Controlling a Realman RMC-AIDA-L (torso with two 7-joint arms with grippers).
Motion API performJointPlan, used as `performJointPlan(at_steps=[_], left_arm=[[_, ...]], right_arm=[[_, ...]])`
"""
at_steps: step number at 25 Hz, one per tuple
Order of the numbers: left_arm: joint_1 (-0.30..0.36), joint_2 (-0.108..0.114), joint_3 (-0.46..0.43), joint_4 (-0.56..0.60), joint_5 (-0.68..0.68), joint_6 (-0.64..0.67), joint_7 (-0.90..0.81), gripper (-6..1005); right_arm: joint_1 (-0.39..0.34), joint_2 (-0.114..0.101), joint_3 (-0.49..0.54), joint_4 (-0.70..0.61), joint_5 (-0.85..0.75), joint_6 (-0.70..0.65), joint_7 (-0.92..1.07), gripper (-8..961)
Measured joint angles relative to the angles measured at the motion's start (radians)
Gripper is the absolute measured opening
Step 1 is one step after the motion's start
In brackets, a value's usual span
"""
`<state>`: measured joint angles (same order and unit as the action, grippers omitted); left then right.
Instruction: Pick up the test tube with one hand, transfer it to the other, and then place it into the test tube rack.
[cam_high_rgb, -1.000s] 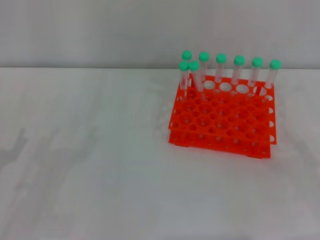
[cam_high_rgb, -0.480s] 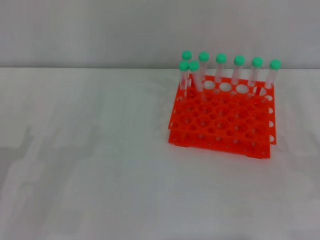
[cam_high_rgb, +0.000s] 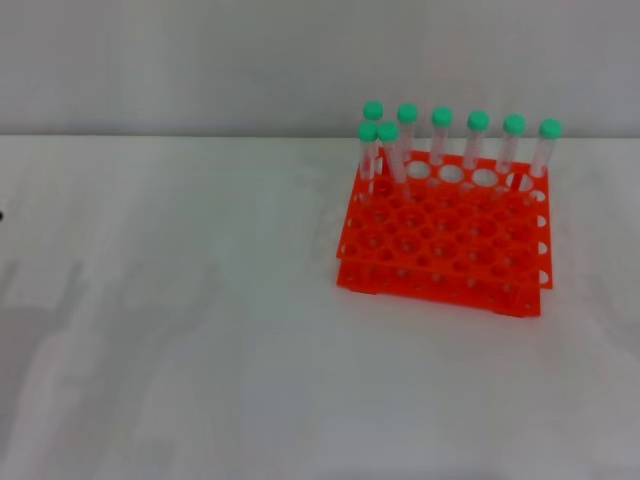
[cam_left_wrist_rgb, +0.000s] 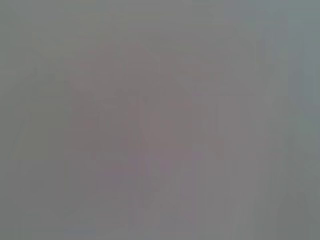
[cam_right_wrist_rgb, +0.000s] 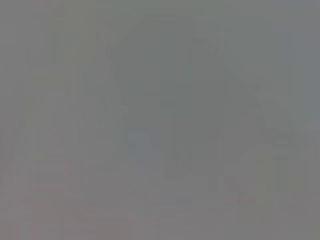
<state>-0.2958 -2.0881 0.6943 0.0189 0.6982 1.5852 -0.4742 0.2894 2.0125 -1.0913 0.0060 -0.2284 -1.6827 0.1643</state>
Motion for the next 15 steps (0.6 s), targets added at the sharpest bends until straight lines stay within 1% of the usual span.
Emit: performJointPlan(at_steps=[15], left_arm=[[-0.049,0.001,0.000,-0.013,-0.002,0.009,0.149,881]], right_arm=[[0.006,0.001,-0.004,0.006,-0.004,0.010,0.001,861]])
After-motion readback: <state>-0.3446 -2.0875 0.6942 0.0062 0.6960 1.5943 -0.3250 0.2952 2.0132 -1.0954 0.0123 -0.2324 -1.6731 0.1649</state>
